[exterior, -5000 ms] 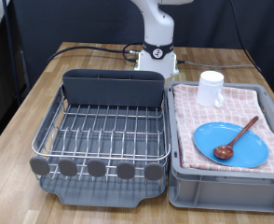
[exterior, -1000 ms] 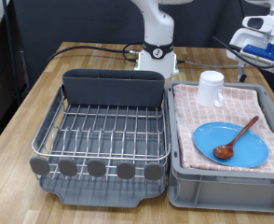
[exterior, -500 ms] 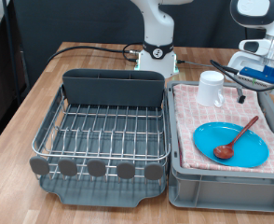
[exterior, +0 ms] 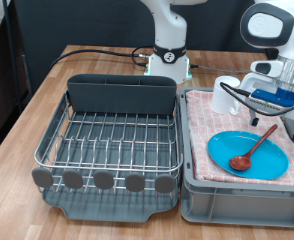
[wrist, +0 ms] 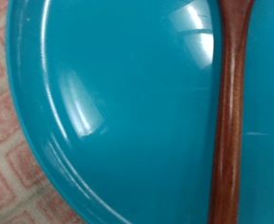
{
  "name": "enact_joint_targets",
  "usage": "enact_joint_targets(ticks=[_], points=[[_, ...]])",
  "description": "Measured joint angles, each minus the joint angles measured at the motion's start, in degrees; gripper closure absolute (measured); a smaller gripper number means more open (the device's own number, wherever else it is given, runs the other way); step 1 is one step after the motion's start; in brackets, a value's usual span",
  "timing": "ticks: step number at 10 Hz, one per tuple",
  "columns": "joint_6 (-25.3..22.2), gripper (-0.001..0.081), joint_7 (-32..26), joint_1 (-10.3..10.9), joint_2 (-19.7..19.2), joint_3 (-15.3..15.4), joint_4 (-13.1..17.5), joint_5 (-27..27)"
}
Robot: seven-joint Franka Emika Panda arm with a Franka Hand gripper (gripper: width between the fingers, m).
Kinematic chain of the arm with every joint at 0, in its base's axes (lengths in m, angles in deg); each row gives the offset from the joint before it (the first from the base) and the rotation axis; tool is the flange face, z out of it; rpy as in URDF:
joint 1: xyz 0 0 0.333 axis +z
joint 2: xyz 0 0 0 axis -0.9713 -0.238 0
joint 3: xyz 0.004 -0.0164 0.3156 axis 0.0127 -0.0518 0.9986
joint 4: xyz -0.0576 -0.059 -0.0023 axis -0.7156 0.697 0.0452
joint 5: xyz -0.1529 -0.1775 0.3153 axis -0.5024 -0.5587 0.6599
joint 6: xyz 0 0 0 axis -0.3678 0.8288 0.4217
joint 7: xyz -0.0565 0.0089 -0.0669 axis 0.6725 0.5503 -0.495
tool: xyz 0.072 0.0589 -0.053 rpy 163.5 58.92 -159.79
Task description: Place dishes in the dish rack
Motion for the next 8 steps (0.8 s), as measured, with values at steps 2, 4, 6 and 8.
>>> enact_joint_targets(ticks=[2,4,6,8], points=[[1.35,0.0004,3.72,0.46,-1.39,-1.11,-0.04,-2.87],[2.63,0.0004,7.32,1.02,-2.17,-2.17,-0.32,-5.60],[3.57,0.0004,8.72,1.04,-2.44,-2.61,-0.84,-6.72],[5.16,0.0004,10.45,1.04,-2.50,-3.31,-1.74,-8.19]])
